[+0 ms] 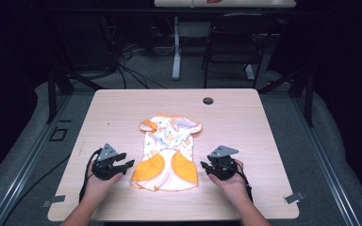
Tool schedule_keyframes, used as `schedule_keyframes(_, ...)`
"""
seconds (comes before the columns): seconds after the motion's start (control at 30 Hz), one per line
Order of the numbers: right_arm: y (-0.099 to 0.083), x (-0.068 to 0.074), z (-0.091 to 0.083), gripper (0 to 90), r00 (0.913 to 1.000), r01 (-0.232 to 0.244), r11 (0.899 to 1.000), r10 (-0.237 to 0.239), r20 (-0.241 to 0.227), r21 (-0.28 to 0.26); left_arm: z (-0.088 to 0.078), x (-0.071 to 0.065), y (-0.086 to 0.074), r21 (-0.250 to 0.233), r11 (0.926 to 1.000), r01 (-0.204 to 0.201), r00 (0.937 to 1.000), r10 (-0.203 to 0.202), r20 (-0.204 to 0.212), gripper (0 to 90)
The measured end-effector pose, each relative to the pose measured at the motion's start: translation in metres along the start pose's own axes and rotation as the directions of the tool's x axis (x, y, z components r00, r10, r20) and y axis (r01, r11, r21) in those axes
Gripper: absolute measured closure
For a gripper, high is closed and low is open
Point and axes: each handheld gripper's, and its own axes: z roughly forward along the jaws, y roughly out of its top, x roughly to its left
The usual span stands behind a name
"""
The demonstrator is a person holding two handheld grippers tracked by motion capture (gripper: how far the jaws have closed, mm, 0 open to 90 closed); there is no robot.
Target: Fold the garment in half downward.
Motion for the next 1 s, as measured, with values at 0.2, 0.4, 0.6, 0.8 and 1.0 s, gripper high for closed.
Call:
schedule_keyframes(0.2,0.001,0.004,0.001,59.7,0.9995,0.029,0.999,-0.029,0.013,-0.019,0.001,0.000,-0.002,0.021,0.9997,-0.012,0.9999,0.012,-0.005,56.1)
schedule_keyframes(0.4,0.004,0.010,0.005,67.4,0.9971,0.053,0.998,-0.055,-0.052,-0.029,0.002,-0.004,-0.001,-0.015,0.9997,-0.017,0.9999,0.017,-0.001,55.3)
schedule_keyframes(0.6,0.013,0.024,0.008,80.3,0.9860,0.067,0.996,-0.075,-0.149,-0.057,0.010,-0.017,0.002,-0.002,0.9995,-0.032,0.9983,0.032,0.049,65.9)
schedule_keyframes(0.8,0.014,0.034,0.019,86.4,0.9783,0.131,0.991,-0.131,-0.160,-0.010,0.021,-0.027,0.005,0.015,0.9986,-0.051,0.9946,0.050,0.091,77.3)
schedule_keyframes(1.0,0.010,0.035,0.030,89.6,0.9729,0.163,0.985,-0.150,-0.176,0.062,0.032,-0.037,0.003,0.086,0.9860,-0.143,0.9845,0.133,0.115,86.2)
